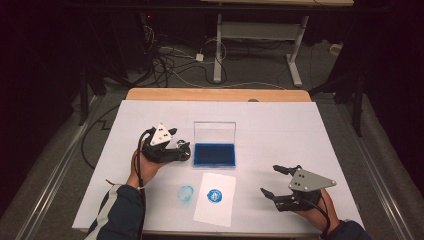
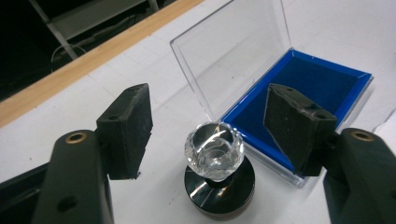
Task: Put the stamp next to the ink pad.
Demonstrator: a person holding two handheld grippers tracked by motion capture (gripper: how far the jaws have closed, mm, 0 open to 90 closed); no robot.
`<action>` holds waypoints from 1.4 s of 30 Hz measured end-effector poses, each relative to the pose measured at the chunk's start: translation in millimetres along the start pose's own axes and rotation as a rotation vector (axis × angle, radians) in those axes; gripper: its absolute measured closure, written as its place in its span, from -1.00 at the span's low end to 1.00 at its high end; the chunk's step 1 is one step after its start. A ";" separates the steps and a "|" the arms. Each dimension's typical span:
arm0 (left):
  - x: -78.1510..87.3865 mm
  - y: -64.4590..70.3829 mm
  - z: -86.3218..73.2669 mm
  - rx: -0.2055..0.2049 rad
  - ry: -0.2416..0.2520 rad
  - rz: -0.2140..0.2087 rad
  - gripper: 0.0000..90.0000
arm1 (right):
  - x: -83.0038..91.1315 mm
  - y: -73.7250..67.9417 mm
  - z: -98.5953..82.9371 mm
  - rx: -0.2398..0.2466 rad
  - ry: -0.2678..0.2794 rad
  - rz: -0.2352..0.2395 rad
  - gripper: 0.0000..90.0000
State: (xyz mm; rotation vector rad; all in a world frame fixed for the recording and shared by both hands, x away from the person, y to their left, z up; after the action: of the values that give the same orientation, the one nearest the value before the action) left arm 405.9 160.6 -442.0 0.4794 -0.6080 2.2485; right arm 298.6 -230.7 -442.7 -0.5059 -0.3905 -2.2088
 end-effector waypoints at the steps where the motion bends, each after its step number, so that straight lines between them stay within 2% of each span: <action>1: 1.0 0.5 0.8 -0.007 0.002 0.005 -0.30 | 0.2 -0.3 0.1 0.001 0.000 0.000 -0.50; 4: 4.3 2.1 3.1 -0.016 0.017 0.002 -0.30 | 0.4 -0.6 0.3 0.003 0.003 0.001 -0.50; 6: 6.1 3.3 5.1 -0.044 0.013 0.020 -0.30 | 0.3 -0.8 0.4 0.006 0.004 -0.001 -0.50; 8: 7.1 6.6 6.9 -0.055 0.014 -0.004 -0.30 | 0.3 -0.7 0.5 0.006 0.008 -0.003 -0.50; 9: 7.7 7.7 8.2 -0.072 0.015 0.006 -0.30 | 0.4 -0.5 0.6 0.005 0.009 -0.004 -0.50; 12: 8.2 11.7 11.4 -0.092 0.002 0.028 -0.50 | 1.2 -0.7 0.9 0.003 0.014 -0.010 -0.51; 15: 10.9 15.4 14.3 -0.094 0.022 0.021 -0.50 | 1.5 -0.3 1.1 0.005 0.019 -0.014 -0.51; 24: 17.7 27.6 21.5 -0.165 0.018 0.017 -0.51 | 2.9 -1.4 2.2 0.008 0.026 -0.015 -0.51; 28: 21.2 33.0 24.5 -0.180 0.028 0.008 -0.51 | 3.5 -2.8 2.9 0.011 0.027 -0.017 -0.51; 40: 39.1 45.2 28.9 -0.215 0.052 0.018 -0.51 | 6.7 -0.7 3.6 0.015 0.039 -0.029 -0.51; 42: 41.7 47.6 28.4 -0.231 0.048 0.022 -0.51 | 7.2 -0.7 3.7 0.016 0.041 -0.031 -0.51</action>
State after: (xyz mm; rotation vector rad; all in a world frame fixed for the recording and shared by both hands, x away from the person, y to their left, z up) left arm 347.7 139.3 -410.9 0.3038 -0.8394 2.1690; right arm 294.6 -233.4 -436.1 -0.4483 -0.3971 -2.2405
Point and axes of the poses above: each handheld gripper's, and its own axes: x roughly backward along the jaws, z roughly out of its top, y roughly to its right, the point moved 2 cm from there along -x, roughly forward along the jaws, and after that the axes turned 8 degrees about -x, right-handed, at the moved point
